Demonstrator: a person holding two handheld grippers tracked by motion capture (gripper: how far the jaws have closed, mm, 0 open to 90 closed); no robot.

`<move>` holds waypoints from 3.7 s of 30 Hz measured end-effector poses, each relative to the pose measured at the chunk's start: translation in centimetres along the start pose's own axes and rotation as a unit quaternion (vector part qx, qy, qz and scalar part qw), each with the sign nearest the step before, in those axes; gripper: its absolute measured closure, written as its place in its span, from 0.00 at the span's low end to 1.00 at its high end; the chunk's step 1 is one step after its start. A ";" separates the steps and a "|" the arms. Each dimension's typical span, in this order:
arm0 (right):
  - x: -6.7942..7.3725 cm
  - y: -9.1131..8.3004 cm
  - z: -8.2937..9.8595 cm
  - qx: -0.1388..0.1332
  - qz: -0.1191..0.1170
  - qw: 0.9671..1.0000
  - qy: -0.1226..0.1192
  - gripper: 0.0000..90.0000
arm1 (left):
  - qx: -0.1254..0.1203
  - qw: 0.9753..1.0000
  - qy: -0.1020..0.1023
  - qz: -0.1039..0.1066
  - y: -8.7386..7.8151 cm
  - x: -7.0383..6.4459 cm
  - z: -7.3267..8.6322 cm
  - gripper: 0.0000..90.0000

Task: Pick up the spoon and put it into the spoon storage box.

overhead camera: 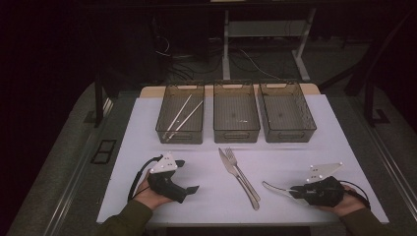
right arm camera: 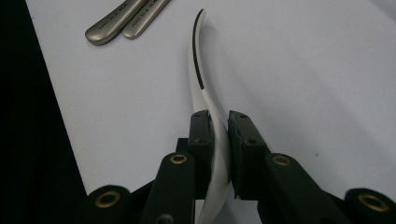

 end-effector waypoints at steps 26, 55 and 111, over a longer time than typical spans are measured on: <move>-2.0 -1.1 -2.7 -0.060 -0.002 0.997 0.038 0.89 | -0.015 1.000 -0.011 -0.013 -0.7 0.0 0.1 0.00; -5.1 -2.1 -7.7 -0.116 0.017 0.991 0.063 0.89 | -0.030 0.999 -0.010 -0.004 -1.6 -0.8 -0.3 0.00; -12.3 8.1 -21.3 -0.055 0.042 0.993 0.098 0.89 | -0.035 0.999 -0.008 0.008 -1.5 -0.7 -0.5 0.00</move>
Point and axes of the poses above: each handheld gripper's, and its own axes: y roughly forward along the jaws, z roughly out of its underside, x roughly to its left, the point moved 2 cm from there along y, roughly forward along the jaws
